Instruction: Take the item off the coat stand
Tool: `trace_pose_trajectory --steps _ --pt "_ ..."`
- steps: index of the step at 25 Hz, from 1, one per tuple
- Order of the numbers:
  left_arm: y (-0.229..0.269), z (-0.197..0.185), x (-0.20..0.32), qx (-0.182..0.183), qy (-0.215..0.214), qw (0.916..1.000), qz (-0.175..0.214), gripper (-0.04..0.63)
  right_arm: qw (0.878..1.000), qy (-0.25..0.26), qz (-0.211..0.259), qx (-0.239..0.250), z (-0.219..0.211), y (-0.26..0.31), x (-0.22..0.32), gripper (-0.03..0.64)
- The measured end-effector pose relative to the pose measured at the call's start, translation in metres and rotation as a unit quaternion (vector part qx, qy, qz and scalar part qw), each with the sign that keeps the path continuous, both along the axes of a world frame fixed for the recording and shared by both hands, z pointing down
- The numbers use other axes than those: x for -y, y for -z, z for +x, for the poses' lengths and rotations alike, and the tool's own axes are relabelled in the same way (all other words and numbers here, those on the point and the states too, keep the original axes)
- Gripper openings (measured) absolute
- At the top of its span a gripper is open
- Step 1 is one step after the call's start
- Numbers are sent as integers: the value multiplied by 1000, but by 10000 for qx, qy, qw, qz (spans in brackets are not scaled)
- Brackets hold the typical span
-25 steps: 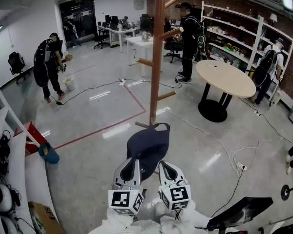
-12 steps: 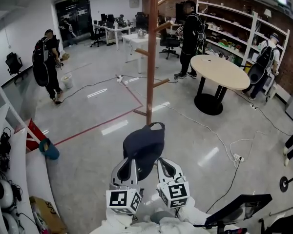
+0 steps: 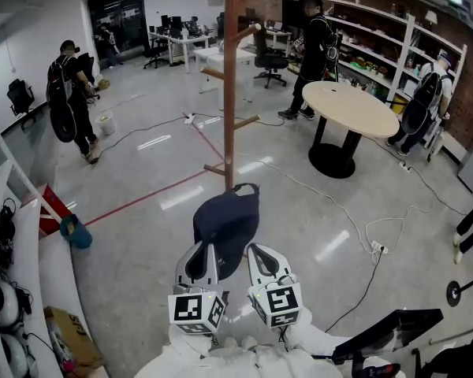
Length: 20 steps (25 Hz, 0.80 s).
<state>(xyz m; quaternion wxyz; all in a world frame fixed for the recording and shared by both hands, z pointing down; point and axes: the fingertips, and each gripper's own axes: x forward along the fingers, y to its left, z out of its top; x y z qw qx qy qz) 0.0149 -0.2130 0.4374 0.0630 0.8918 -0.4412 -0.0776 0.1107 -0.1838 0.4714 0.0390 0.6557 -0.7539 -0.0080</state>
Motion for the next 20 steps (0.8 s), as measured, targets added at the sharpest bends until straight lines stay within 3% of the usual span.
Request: trace_pose_trajectory --steps 20 --pt "13 -1 6 7 5 9998 180 9 9998 44 192 -79 -7 15 13 9"
